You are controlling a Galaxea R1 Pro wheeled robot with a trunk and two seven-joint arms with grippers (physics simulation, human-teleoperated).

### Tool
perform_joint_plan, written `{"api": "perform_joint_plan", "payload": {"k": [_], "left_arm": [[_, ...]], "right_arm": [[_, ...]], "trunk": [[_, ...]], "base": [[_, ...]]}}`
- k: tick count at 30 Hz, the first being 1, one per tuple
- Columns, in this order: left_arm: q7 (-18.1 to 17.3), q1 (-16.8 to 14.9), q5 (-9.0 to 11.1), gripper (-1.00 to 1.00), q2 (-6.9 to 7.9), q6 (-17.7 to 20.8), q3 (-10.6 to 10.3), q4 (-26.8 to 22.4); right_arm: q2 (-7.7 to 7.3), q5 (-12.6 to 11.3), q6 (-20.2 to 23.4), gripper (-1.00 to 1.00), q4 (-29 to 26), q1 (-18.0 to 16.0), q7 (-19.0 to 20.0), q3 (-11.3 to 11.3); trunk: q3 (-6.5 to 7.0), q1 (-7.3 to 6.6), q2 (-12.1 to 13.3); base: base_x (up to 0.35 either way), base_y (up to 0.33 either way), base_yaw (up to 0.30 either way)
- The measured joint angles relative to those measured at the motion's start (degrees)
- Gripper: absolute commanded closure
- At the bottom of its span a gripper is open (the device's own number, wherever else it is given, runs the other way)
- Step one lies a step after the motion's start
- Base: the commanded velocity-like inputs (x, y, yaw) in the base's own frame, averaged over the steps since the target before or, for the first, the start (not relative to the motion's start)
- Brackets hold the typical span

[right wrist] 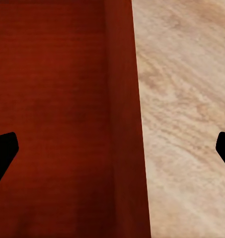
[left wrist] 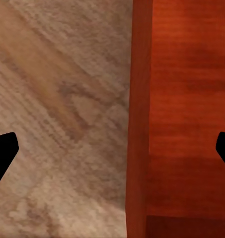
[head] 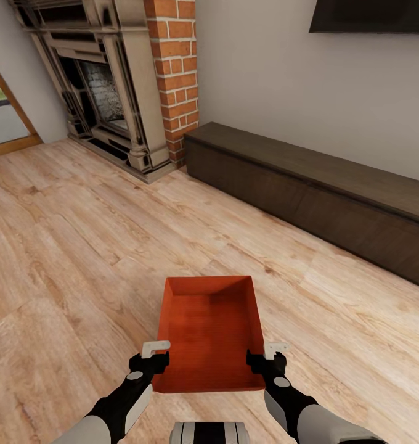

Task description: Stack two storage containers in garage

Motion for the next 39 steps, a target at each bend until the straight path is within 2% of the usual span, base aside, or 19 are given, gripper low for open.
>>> {"api": "perform_joint_plan", "payload": {"k": [26, 27, 28, 31, 34, 39], "left_arm": [[0.0, 0.0, 0.0, -1.0, 0.0, 0.1, -0.1, 0.0], [0.0, 0.0, 0.0, -1.0, 0.0, 0.1, -0.1, 0.1], [0.0, 0.0, 0.0, 1.0, 0.0, 0.1, -0.1, 0.1], [0.0, 0.0, 0.1, 1.0, -0.02, 0.2, 0.0, 0.8], [-0.3, 0.0, 0.9, 1.0, -0.07, 0.1, -0.3, 0.8], [-1.3, 0.0, 0.9, 1.0, -0.06, 0.0, 0.0, 0.1]], "right_arm": [[0.0, 0.0, 0.0, -1.0, 0.0, 0.0, 0.0, -0.1], [0.0, 0.0, 0.0, 1.0, 0.0, 0.0, 0.0, -0.1], [0.0, 0.0, 0.0, 1.0, 0.0, 0.0, 0.0, -0.1], [0.0, 0.0, 0.0, 1.0, 0.0, 0.0, 0.0, -0.1], [0.04, 0.5, 0.1, 1.0, 0.0, 0.0, 0.3, 1.2], [-0.05, 0.5, 0.2, 1.0, 0.0, 0.0, 0.4, 1.3]], "trunk": [[-0.19, 0.0, 0.0], [-0.19, 0.0, 0.0], [-0.19, 0.0, 0.0], [-0.19, 0.0, 0.0], [-0.19, 0.0, 0.0], [-0.19, 0.0, 0.0]], "base": [[0.0, 0.0, 0.0], [0.0, 0.0, 0.0], [0.0, 0.0, 0.0], [0.0, 0.0, 0.0], [0.0, 0.0, 0.0], [0.0, 0.0, 0.0]]}}
